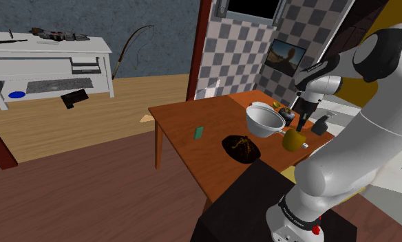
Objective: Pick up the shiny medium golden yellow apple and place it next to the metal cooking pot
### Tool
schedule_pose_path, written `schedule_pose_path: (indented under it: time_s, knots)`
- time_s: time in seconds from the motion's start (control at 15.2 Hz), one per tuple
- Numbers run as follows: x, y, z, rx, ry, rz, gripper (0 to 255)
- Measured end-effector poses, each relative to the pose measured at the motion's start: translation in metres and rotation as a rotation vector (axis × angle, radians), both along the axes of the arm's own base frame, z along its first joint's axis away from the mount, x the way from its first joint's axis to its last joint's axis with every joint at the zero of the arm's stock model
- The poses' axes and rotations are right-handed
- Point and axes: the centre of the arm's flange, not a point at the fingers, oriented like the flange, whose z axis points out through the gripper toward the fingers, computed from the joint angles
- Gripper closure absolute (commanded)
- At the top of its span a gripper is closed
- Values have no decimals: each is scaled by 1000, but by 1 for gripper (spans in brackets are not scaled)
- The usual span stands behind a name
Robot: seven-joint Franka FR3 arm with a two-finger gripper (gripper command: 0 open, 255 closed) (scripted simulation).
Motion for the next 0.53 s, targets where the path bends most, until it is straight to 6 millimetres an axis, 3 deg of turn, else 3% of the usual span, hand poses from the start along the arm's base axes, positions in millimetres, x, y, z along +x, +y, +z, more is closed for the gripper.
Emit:
schedule_pose_path:
  time_s: [0.53]
  knots:
    - [-2, 0, -41, 0, 0, 0, 255]
